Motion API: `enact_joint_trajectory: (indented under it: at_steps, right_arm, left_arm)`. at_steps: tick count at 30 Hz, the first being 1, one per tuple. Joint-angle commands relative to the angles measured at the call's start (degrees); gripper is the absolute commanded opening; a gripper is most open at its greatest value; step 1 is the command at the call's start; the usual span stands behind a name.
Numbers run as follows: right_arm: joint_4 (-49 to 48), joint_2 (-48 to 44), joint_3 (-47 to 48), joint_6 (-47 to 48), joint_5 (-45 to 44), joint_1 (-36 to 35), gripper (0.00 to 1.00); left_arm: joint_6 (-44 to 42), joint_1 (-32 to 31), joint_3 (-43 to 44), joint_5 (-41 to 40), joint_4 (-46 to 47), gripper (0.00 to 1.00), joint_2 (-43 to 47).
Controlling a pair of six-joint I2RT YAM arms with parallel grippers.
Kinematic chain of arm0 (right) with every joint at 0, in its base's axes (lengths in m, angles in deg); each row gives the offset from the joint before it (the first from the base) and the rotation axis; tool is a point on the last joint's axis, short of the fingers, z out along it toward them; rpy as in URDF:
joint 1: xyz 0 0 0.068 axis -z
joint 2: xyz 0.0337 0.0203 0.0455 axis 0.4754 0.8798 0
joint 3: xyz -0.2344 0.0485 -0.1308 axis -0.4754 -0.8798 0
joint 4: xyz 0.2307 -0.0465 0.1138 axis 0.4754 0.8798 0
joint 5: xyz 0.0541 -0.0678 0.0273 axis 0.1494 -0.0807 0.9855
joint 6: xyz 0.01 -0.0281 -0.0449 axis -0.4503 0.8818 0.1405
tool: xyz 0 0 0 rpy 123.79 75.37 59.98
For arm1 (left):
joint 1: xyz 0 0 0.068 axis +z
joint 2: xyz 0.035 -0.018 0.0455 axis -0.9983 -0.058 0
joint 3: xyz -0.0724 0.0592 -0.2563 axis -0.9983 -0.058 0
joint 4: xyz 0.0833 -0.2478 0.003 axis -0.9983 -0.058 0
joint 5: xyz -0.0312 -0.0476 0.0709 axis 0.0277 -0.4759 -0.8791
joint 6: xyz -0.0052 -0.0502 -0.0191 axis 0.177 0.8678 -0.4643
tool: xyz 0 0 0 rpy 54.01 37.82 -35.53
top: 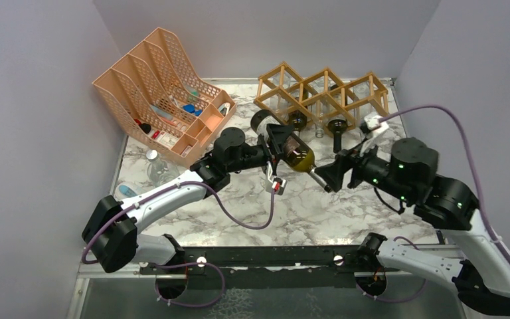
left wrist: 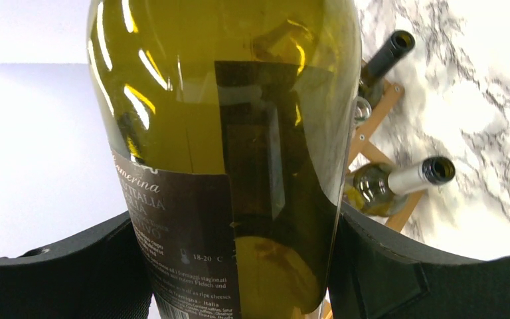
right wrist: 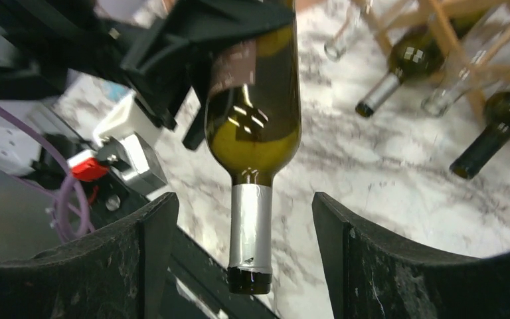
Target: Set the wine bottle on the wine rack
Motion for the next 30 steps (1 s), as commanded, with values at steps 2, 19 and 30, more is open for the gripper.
enact_joint_trajectory:
  at_steps: [2, 19, 30]
  right_arm:
    - [3.0, 2.9, -5.1, -1.9, 1.4, -0.2, 0.76]
    - [-3.4, 10.0, -14.4, -3.6, 5.3, -0.2, 0.58]
    - [-4.6, 12.1, -16.2, -4.8, 4.8, -0.2, 0.21]
  left_arm:
    - [-11.0, -0.4, 2.4, -2.3, 0.2, 0.00, 1.0]
    - [-13.4, -2.0, 1.9, -2.6, -0.7, 0.00, 1.2]
    - [-11.0, -2.3, 3.0, -3.4, -1.9, 0.00, 1.2]
